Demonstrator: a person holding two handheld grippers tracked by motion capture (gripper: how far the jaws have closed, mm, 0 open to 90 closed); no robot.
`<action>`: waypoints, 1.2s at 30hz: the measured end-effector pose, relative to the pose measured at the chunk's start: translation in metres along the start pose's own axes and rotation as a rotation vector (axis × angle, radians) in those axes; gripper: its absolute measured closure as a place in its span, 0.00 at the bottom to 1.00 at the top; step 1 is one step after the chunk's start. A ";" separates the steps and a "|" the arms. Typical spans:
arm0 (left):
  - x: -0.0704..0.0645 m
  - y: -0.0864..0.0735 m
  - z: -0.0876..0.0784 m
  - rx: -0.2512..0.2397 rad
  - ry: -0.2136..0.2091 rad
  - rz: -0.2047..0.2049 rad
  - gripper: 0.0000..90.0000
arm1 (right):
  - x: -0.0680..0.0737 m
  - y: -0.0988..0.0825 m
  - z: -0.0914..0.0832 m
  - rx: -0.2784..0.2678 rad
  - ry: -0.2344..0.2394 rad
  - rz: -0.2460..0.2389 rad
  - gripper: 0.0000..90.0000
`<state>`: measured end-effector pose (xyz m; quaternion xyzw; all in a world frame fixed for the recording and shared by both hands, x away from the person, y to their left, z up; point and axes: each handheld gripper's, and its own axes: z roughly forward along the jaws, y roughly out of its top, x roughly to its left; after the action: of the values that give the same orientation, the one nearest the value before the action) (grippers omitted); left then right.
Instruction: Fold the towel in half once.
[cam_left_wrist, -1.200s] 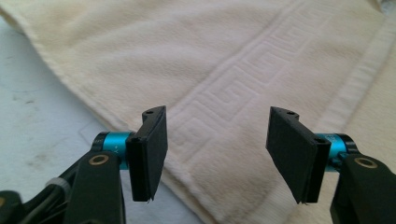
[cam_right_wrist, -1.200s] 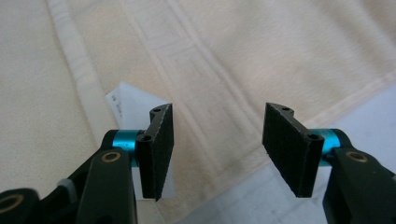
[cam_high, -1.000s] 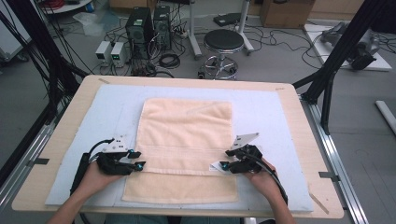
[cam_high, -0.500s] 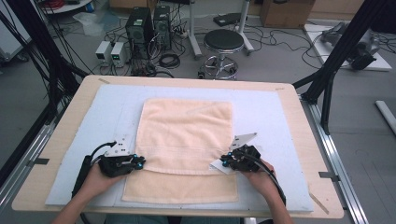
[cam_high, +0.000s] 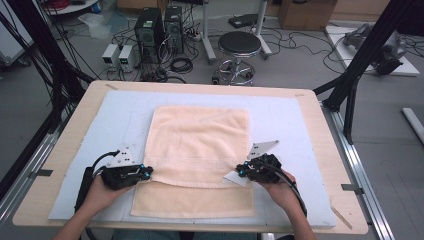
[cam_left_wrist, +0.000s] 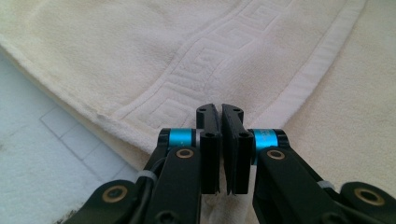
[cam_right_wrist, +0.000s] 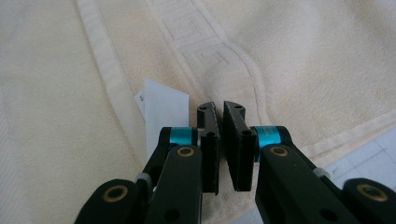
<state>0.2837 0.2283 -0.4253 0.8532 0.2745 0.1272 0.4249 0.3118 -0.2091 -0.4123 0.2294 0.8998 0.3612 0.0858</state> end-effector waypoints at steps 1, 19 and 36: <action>0.000 0.001 -0.002 0.000 0.002 0.007 0.95 | 0.001 0.001 -0.002 -0.003 0.000 0.001 0.95; -0.026 0.016 -0.045 -0.060 -0.002 0.052 0.95 | 0.014 0.017 -0.040 -0.037 0.027 -0.037 0.94; -0.047 -0.014 -0.047 -0.003 -0.059 0.040 0.76 | 0.046 -0.021 -0.036 -0.004 0.092 -0.016 0.71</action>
<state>0.2187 0.2390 -0.4074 0.8613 0.2443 0.1110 0.4314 0.2523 -0.2228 -0.3998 0.2050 0.9039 0.3725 0.0476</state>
